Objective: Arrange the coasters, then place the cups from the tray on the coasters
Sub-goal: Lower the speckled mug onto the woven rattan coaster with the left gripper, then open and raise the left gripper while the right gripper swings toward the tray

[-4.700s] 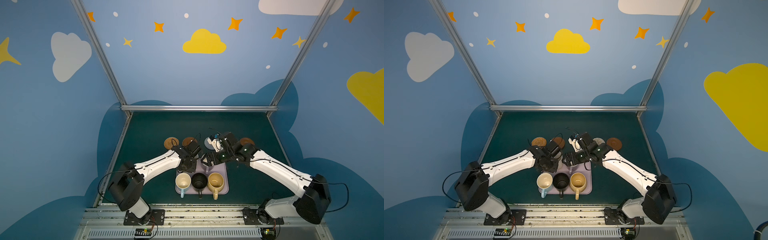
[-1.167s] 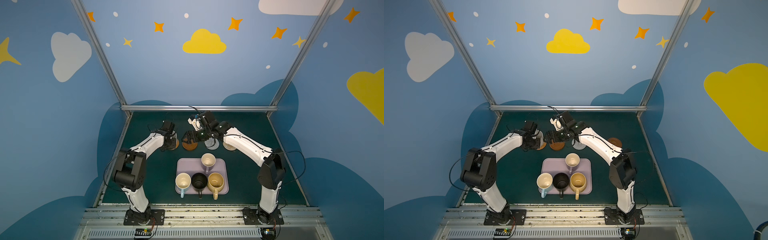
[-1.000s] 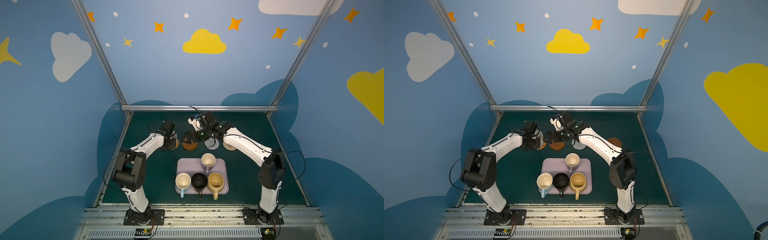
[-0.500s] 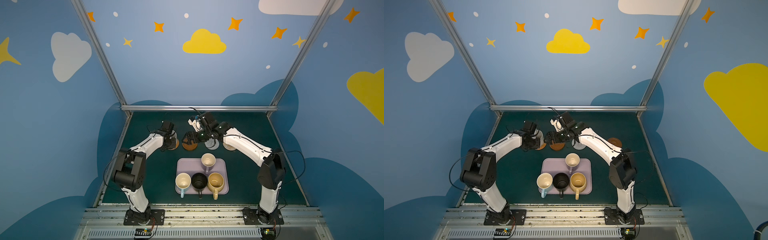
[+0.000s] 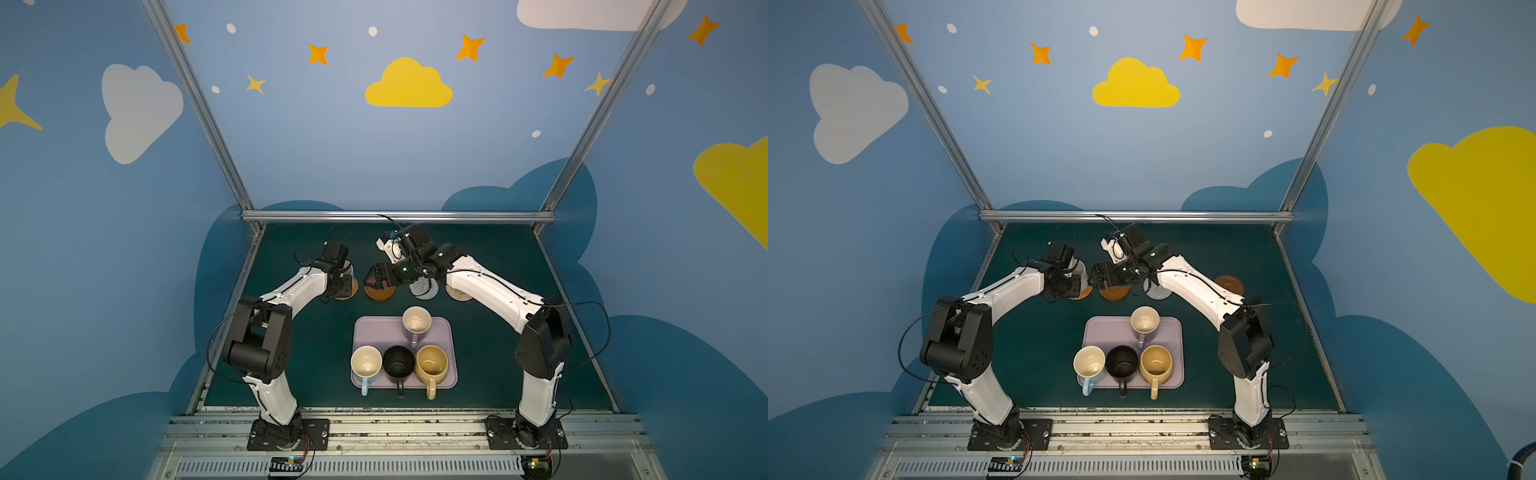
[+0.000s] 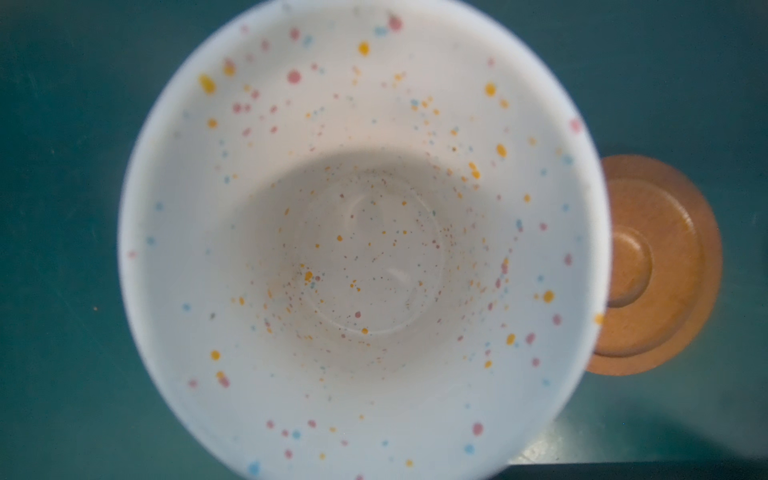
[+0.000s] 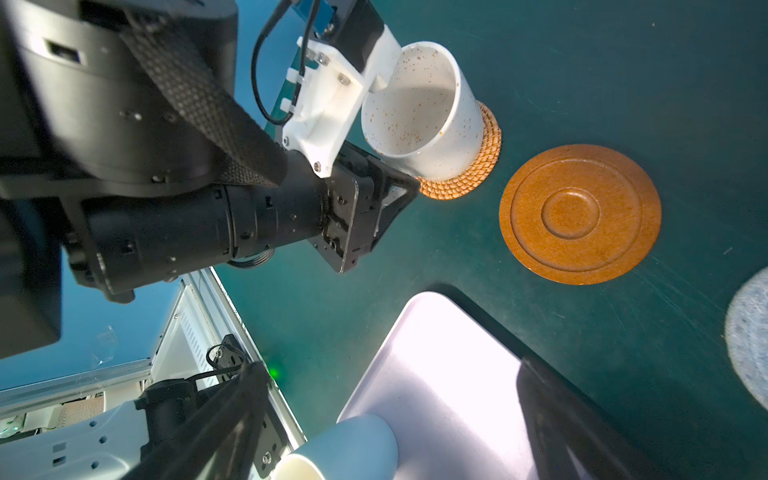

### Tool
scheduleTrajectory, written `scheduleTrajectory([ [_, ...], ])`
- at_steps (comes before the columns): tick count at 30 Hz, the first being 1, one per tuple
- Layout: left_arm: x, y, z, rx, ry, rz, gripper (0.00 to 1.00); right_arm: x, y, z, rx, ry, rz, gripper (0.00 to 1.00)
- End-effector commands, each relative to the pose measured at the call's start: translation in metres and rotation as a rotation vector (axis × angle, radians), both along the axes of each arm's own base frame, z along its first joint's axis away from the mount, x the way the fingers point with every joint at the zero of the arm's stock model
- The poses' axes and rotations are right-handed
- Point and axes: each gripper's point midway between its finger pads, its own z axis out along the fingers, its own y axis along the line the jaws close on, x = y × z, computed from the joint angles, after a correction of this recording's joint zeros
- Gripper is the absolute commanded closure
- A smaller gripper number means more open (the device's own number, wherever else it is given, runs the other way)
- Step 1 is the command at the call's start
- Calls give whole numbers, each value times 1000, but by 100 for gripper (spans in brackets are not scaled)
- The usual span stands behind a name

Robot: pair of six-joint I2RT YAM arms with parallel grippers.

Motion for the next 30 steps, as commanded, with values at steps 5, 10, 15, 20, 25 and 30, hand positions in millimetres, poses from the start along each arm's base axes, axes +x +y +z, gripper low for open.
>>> scheduleTrajectory([
  [5, 2, 5, 19, 8, -42, 24, 23, 1, -10, -7, -40, 6, -21, 7],
  [10, -1, 5, 33, -8, -62, 41, 1, 2, -19, -7, -83, -11, -52, 7],
  [15, -6, 6, 54, -30, -87, 62, 1, 3, -33, -7, -134, -22, -95, 7],
  [20, -17, 5, 81, -72, -107, 81, 1, -4, -45, -2, -162, -57, -103, 7],
  [25, -31, -8, 108, -162, -134, 23, 1, -15, -68, 4, -201, -137, -151, 7],
  [30, -46, -24, 137, -248, -160, -42, 1, -29, -98, 4, -254, -204, -223, 7],
])
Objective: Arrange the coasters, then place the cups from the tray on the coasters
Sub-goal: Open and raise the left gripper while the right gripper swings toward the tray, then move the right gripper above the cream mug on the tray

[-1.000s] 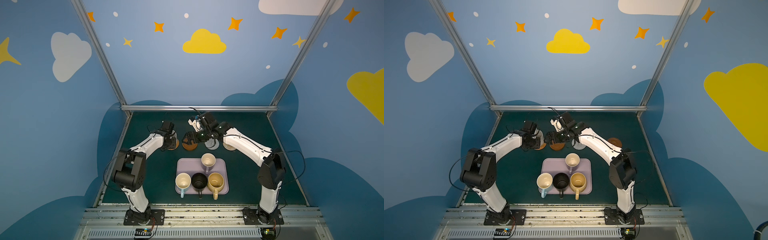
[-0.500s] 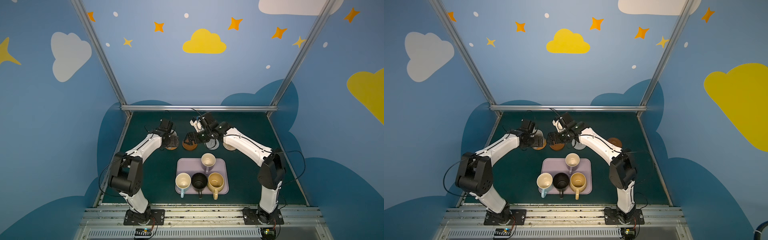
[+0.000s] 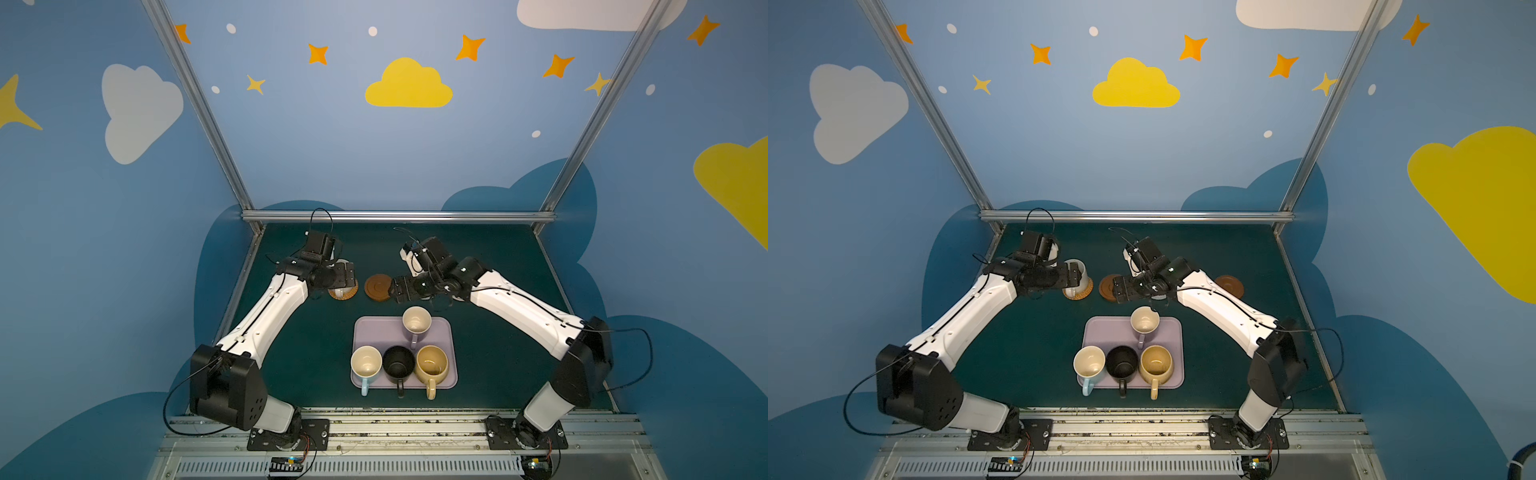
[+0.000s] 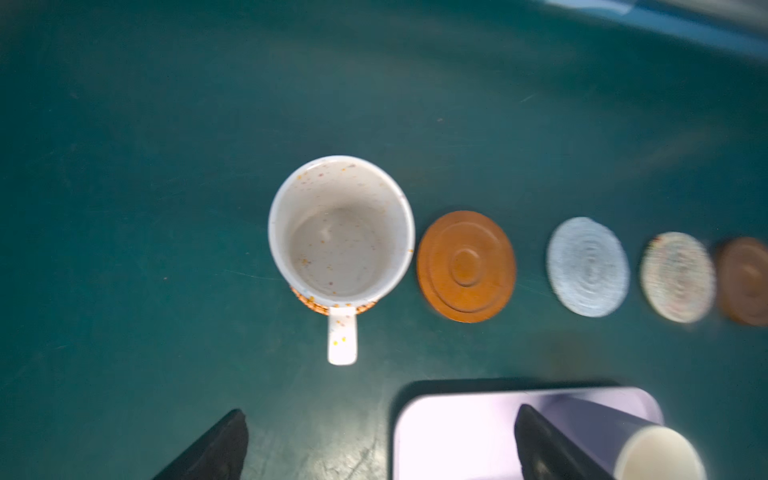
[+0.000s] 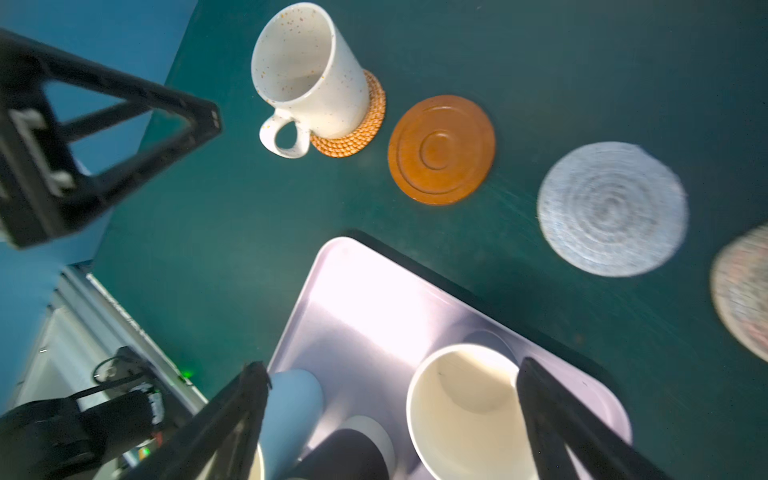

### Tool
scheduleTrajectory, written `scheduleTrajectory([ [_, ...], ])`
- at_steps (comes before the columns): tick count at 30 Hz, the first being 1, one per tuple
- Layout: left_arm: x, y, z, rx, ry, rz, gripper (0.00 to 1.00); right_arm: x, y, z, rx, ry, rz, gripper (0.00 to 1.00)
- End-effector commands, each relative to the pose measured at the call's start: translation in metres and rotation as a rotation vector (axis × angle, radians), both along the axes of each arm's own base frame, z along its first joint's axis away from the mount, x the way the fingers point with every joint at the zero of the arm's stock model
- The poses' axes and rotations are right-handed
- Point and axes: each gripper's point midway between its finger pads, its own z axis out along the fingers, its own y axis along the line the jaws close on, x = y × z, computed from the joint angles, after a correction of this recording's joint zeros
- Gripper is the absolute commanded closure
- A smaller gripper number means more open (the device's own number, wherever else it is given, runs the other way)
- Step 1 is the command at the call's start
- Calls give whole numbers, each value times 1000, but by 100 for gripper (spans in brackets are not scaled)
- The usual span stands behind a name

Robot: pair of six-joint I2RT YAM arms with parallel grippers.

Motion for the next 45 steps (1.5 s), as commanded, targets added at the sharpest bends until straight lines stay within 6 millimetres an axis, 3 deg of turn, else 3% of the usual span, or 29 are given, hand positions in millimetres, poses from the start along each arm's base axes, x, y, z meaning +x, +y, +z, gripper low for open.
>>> scheduleTrajectory([
  [1, -14, -15, 23, -69, -9, -64, 1, -3, -20, 5, -36, -70, -65, 7],
  [6, -28, -35, 51, -143, -42, -135, 1, -25, -43, -6, -62, -30, -105, 6],
  [10, -41, -61, 60, -192, -54, -221, 1, -42, -60, -16, -145, -16, -133, 7],
  [13, -51, -83, 57, -247, -39, -281, 1, -53, -64, -27, -147, 22, -153, 7],
  [19, -67, -103, 40, -244, 18, -338, 1, -68, -70, -52, -163, 90, -201, 7],
  [23, -80, -118, 31, -277, 56, -384, 1, -74, -60, -70, -148, 139, -198, 7],
  [34, -100, -119, 6, -282, 127, -398, 1, -78, -46, -97, -181, 192, -202, 8],
  [45, -105, -121, -5, -300, 155, -396, 1, -72, -50, -110, -209, 198, -232, 21],
])
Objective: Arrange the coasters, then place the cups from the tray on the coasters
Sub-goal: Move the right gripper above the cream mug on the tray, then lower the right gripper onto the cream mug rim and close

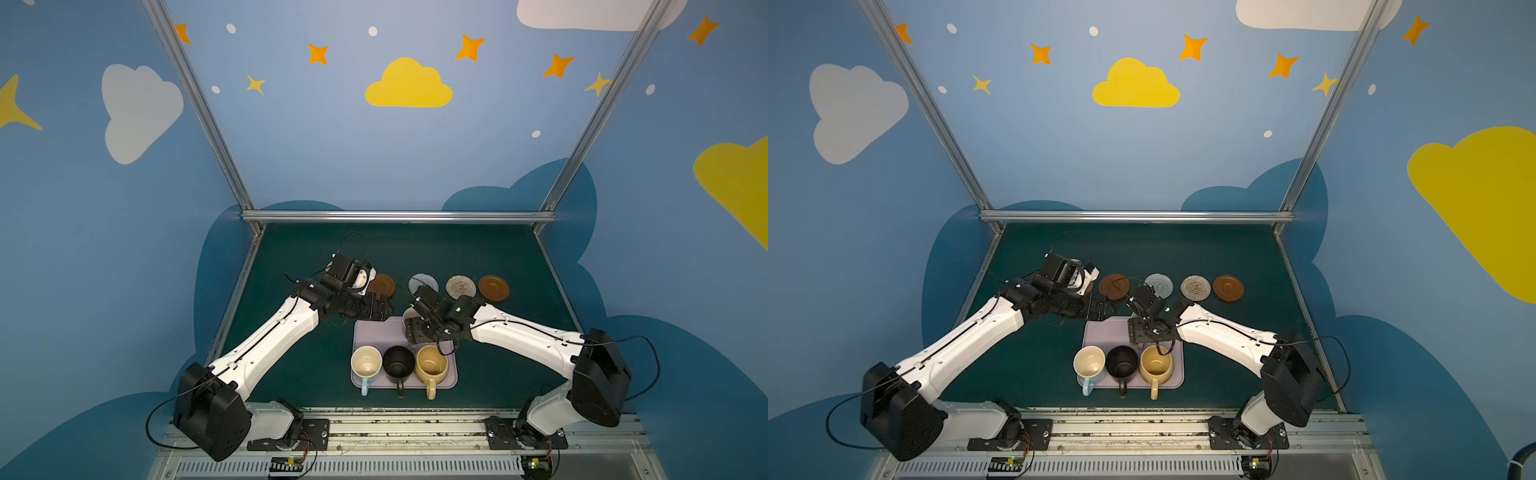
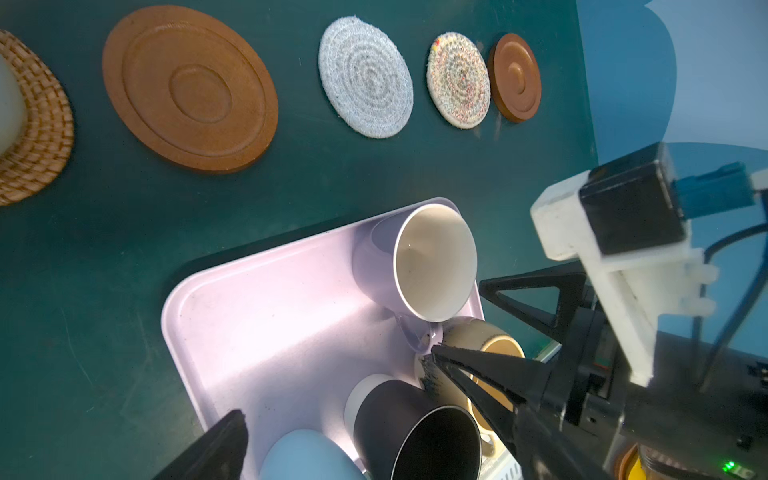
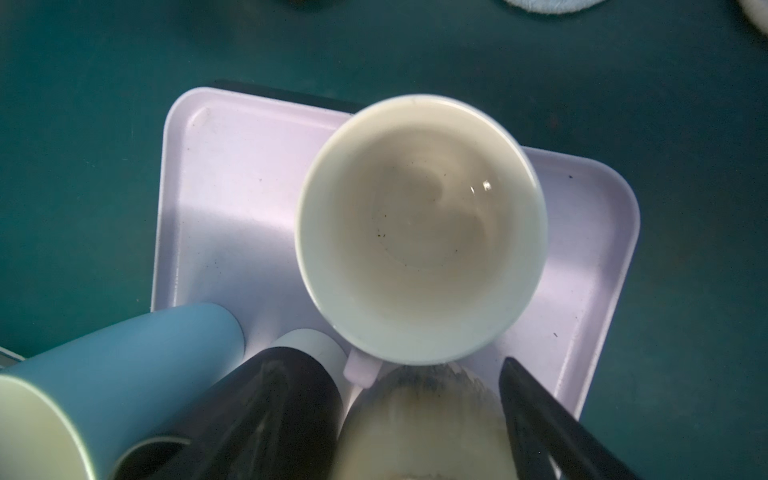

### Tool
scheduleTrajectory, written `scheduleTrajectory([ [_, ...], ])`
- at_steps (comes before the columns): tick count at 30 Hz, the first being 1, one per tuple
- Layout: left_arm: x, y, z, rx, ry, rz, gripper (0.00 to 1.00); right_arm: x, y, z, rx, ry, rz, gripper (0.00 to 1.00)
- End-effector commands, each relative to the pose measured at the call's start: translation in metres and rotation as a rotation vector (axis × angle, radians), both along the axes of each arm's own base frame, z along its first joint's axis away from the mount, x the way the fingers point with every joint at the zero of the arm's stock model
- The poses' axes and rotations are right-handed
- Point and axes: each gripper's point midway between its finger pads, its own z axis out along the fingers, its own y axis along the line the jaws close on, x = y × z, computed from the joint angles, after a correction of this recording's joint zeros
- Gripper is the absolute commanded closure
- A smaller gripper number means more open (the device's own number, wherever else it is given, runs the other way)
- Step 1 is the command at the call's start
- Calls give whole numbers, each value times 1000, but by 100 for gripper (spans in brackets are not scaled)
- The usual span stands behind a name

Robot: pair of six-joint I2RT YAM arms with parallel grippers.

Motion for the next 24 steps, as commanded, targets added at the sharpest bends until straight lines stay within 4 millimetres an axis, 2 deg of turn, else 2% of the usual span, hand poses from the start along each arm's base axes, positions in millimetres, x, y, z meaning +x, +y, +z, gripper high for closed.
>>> scheduleTrajectory([
  [1, -2, -3, 4, -23, -8, -9, 1, 0, -3, -9, -12, 12, -19, 23],
  [10, -1, -8, 1, -28, 2, -16, 1, -2, 0, -23, -4, 42, -20, 30],
  [24, -4, -14, -8, -42, 28, -34, 1, 1, -3, -33, -17, 51, -27, 41],
])
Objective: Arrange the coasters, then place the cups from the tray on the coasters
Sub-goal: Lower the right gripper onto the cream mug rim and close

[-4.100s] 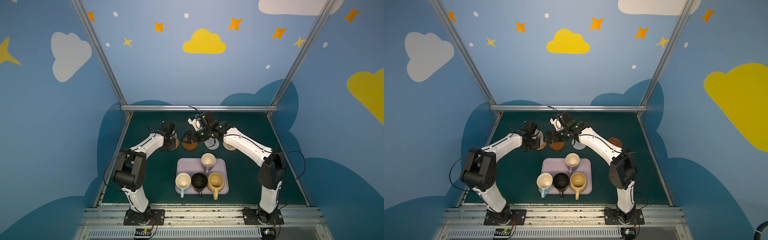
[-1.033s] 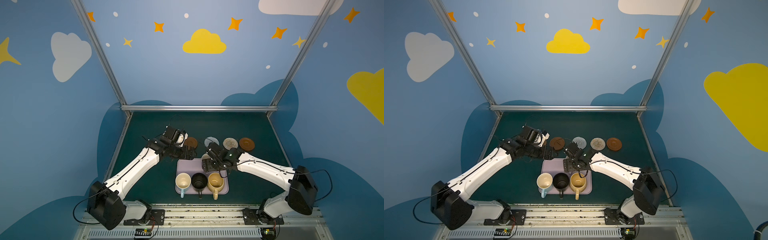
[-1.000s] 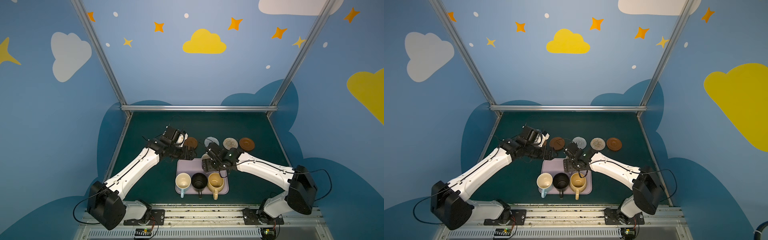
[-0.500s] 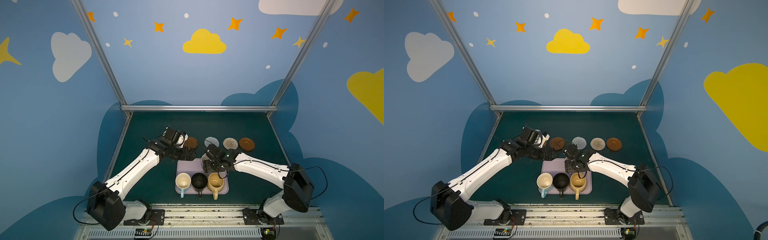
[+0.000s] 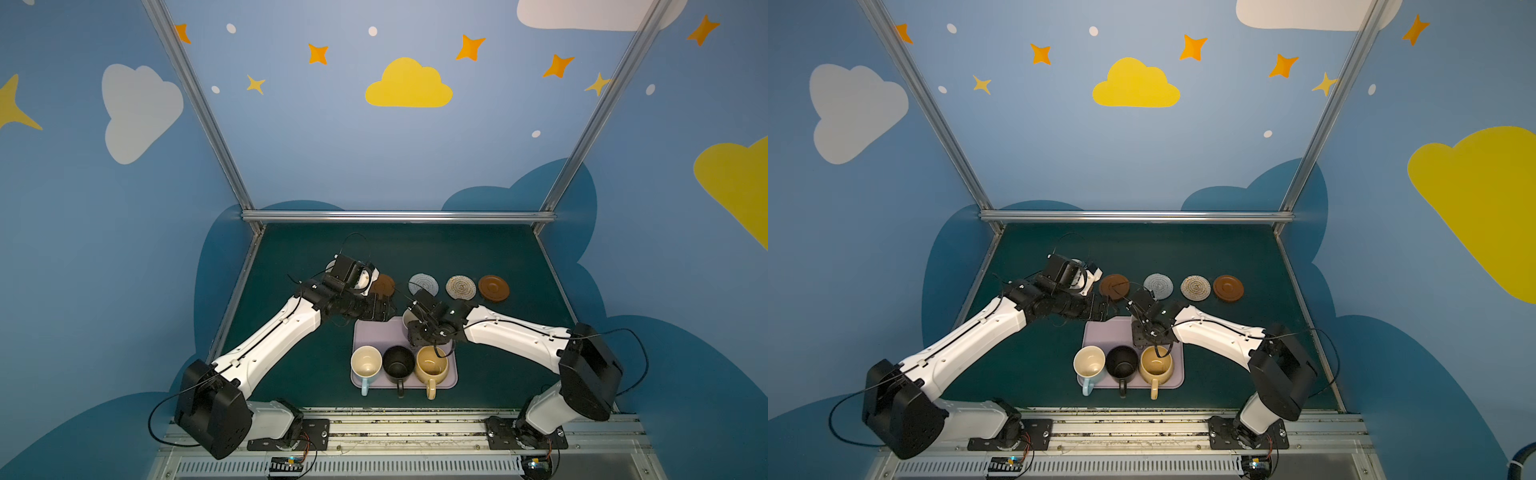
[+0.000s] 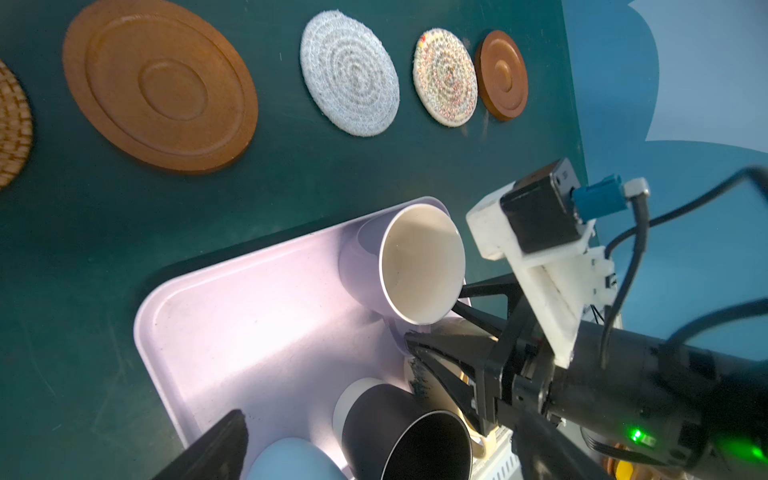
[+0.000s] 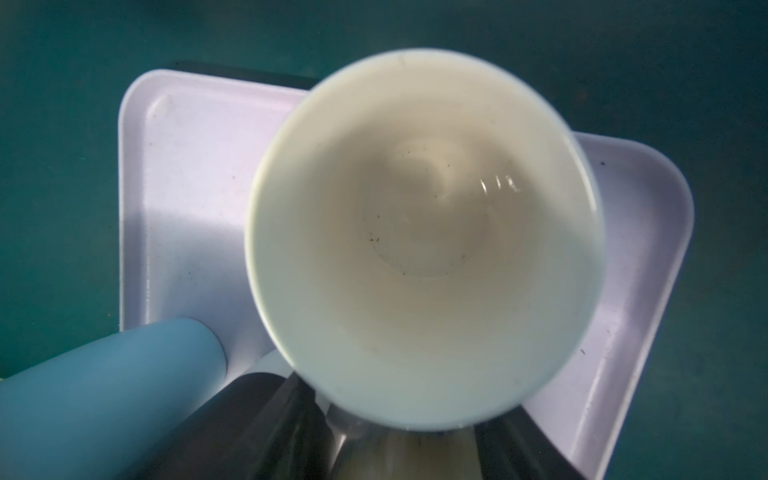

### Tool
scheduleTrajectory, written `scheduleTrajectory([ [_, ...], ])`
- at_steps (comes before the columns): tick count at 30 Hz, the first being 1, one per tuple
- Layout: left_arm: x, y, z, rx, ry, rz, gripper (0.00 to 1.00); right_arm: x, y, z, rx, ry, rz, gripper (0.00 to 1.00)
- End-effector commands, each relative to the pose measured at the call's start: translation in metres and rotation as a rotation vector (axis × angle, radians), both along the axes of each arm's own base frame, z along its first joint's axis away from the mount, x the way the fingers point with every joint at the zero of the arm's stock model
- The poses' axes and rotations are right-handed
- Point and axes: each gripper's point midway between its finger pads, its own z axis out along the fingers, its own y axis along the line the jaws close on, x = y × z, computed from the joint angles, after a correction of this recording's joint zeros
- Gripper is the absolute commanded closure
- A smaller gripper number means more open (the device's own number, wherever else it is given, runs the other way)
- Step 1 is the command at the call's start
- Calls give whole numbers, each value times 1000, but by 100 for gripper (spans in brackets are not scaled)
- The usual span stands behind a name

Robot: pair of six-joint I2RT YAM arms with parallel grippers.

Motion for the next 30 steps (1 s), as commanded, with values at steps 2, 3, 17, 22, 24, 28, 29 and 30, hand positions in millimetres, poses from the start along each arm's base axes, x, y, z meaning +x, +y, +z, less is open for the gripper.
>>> scheduleTrajectory([
  [2, -3, -5, -9, -9, 29, -14, 1, -1, -3, -9, -12, 18, -7, 42],
  [3, -4, -5, -10, -8, 33, -13, 1, -2, -3, -10, -13, 20, -7, 43],
  [17, -3, -8, -12, -15, 38, -15, 1, 6, -9, -15, -50, -22, -8, 68],
  [22, -1, -7, -13, -10, 35, -11, 0, 9, -8, -16, -60, -33, 0, 76],
  [24, -1, -8, -14, -8, 38, -11, 1, 9, -7, -17, -65, -30, 7, 78],
  [28, -2, -7, -16, -7, 40, -12, 1, 10, -6, -15, -59, -40, 11, 84],
  [29, -2, -8, -15, -8, 38, -12, 1, 11, -6, -14, -58, -42, 11, 85],
  [30, -2, -7, -15, -8, 38, -12, 1, 11, -6, -13, -57, -46, 13, 87],
])
